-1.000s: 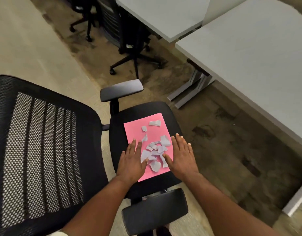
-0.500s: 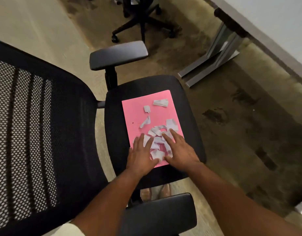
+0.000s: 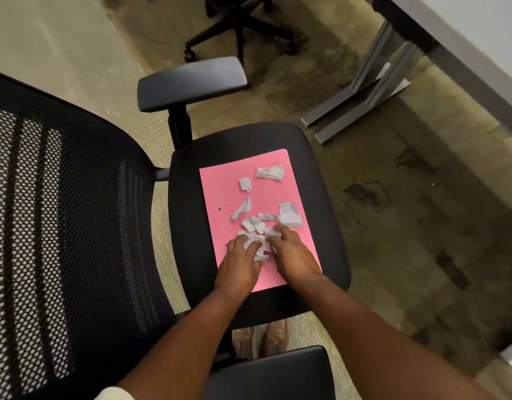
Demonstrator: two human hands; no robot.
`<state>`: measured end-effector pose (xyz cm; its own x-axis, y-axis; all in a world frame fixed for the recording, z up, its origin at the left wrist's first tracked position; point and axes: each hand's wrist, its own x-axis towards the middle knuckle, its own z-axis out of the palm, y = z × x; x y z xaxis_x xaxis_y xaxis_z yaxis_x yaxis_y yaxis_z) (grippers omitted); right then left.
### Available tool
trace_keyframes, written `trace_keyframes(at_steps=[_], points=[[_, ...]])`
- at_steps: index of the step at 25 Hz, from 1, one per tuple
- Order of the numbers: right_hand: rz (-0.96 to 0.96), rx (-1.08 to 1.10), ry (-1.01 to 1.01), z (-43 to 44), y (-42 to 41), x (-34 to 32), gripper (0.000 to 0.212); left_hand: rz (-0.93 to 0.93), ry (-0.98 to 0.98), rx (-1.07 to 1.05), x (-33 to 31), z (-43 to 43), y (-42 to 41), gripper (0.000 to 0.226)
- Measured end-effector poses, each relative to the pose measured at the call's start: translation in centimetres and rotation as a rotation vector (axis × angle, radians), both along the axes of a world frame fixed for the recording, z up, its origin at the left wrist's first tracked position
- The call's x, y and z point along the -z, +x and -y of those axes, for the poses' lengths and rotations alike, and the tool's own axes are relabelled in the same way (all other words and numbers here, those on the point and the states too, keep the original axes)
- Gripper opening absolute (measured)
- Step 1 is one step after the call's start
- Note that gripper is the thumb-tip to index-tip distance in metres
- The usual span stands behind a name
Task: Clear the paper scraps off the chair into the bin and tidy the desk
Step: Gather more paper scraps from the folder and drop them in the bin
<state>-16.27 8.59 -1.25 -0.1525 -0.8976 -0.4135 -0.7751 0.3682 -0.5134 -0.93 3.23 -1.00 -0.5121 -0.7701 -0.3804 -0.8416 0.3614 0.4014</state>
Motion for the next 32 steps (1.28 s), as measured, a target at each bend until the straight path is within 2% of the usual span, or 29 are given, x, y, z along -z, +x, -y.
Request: trace_keyframes(at_steps=[5,16,18,21,24,25,29,32], points=[[0.003,0.083,-0.01,0.5,0.0,-0.9,0.028,-0.036,0.022,-0.03,0.1,1.0,0.2,0.03],[0.067,0.311,-0.051,-0.6,-0.1,-3.5,0.023,-0.123,0.01,-0.098,-3.2,1.7,-0.1,0.02],[0.064,0.325,-0.055,-0.9,-0.2,-3.6,0.023,-0.102,0.045,-0.083,-3.6,2.5,-0.9,0.017],[0.041,0.34,-0.05,-1.4,-0.6,-3.3,0.025,0.028,0.125,0.034,-3.3,4.2,-2.8,0.014],[0.019,0.357,-0.046,-2.1,-1.2,-2.6,0.025,0.099,0.151,0.144,-2.0,5.5,-4.0,0.028],[0.02,0.36,-0.048,-2.4,-1.3,-2.3,0.025,0.08,0.153,0.117,-1.6,5.7,-4.1,0.031],[0.031,0.398,-0.036,-3.3,-1.9,-2.2,0.024,0.078,0.075,0.084,-1.2,5.4,-4.2,0.014],[0.038,0.408,-0.06,-3.3,-2.0,-3.6,0.027,0.039,0.079,0.026,-2.6,4.9,-3.8,0.014]])
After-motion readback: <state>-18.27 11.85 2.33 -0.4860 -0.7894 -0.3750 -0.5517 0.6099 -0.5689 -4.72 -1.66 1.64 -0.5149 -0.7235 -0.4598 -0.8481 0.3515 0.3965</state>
